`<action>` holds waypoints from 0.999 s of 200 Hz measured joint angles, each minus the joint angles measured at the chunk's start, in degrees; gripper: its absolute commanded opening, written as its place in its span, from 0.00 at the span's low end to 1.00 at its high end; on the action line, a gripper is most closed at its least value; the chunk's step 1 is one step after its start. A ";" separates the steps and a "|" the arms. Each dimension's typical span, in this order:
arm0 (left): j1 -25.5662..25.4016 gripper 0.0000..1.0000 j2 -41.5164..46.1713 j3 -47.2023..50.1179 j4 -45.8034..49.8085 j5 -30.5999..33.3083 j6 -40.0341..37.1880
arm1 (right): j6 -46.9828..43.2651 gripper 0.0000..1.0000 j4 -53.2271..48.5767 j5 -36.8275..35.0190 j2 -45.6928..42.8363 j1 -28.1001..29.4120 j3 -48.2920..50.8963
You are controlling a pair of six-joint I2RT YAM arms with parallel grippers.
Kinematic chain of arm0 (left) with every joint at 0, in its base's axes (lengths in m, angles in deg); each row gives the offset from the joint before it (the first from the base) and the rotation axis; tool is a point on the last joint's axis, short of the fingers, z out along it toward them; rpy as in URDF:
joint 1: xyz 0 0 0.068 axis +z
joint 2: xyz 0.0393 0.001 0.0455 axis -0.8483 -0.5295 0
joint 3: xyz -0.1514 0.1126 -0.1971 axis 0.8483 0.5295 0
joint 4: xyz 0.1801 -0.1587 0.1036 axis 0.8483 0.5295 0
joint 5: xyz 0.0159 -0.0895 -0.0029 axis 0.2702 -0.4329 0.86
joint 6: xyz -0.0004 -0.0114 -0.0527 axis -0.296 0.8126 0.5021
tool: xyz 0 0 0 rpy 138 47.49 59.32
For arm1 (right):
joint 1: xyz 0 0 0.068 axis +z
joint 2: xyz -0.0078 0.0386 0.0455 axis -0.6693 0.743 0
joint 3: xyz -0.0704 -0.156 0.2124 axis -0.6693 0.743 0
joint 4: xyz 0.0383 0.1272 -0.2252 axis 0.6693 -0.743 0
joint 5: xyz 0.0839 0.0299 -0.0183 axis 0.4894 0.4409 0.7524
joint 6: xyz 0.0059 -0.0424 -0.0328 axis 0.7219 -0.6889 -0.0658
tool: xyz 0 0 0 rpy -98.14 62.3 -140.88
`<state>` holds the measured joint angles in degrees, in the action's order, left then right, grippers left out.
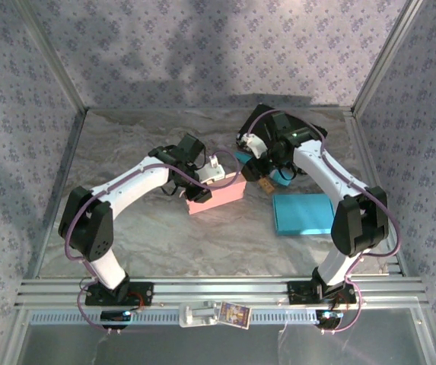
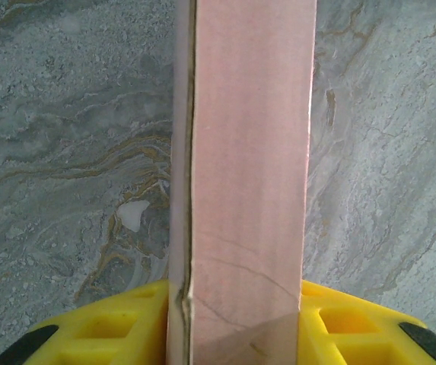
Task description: Fold the paper box
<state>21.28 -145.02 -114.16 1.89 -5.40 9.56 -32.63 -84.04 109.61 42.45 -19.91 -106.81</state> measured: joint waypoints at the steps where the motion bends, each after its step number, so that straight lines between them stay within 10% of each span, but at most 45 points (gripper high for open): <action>1: 0.02 0.37 0.00 0.00 0.00 -0.02 0.00 | -0.02 0.41 -0.02 -0.02 0.00 0.00 0.00; 200: 0.13 0.37 -0.20 -0.35 0.26 -0.13 0.02 | -0.09 0.00 -0.09 -2.82 1.77 1.36 -1.51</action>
<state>21.41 -145.22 -114.51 2.16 -5.54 9.58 -32.71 -84.12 106.79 44.22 -18.55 -108.32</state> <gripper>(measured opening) 0.370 0.053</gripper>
